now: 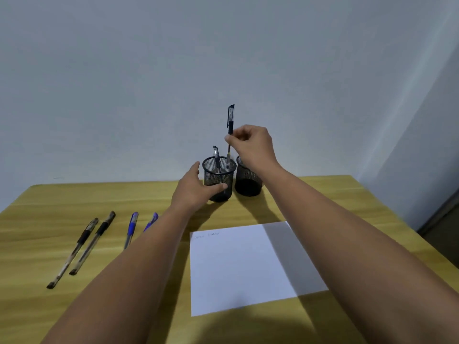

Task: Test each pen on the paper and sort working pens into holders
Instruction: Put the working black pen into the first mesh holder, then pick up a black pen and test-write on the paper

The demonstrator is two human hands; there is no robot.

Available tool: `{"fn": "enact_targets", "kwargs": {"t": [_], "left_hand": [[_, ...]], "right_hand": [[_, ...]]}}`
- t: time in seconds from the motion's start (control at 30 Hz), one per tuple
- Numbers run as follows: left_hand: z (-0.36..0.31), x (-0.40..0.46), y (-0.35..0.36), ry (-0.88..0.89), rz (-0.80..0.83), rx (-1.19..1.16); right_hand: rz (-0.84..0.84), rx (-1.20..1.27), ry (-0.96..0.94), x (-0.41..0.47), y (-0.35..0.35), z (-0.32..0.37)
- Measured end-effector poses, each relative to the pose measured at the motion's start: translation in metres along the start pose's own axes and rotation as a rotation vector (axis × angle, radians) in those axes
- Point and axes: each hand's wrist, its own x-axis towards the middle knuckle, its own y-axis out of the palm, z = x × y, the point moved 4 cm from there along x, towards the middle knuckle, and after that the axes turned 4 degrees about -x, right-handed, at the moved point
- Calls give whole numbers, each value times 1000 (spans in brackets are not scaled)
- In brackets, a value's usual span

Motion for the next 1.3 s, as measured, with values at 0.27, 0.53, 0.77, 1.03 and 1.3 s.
{"fn": "enact_targets", "kwargs": {"t": [0.27,0.53,0.77,1.03,1.3], "left_hand": [[14,13,13,60,-72,18],[-2,-16,-9,44,-71,130],[-12,-64,-88,54,-146,251],[22,-108,-186,20,-208,447],[96,-111,-217,-28,-80,632]], "right_hand": [[123,-284,59,4,48,-25],[79,-350,33,-27,32,3],[120,-260,35,-71,15,48],[374,-276,-2,-137,74,82],[594,-308,10,-180,161,83]]}}
